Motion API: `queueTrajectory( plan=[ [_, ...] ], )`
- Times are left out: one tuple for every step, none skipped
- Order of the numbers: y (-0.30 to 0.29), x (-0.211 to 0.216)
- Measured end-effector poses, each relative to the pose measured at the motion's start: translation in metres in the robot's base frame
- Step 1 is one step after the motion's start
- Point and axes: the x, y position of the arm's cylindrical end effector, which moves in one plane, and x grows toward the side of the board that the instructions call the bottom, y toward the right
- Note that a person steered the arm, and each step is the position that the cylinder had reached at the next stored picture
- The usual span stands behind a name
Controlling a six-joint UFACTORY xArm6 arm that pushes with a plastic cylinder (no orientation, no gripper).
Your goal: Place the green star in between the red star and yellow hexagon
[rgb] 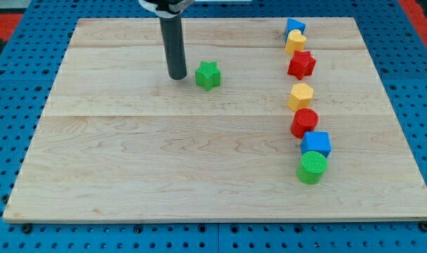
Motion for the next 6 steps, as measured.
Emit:
queueTrajectory(
  plan=[
    [0.068, 0.011],
    [0.083, 0.021],
    [0.105, 0.021],
    [0.134, 0.019],
    [0.154, 0.019],
    [0.157, 0.019]
  ],
)
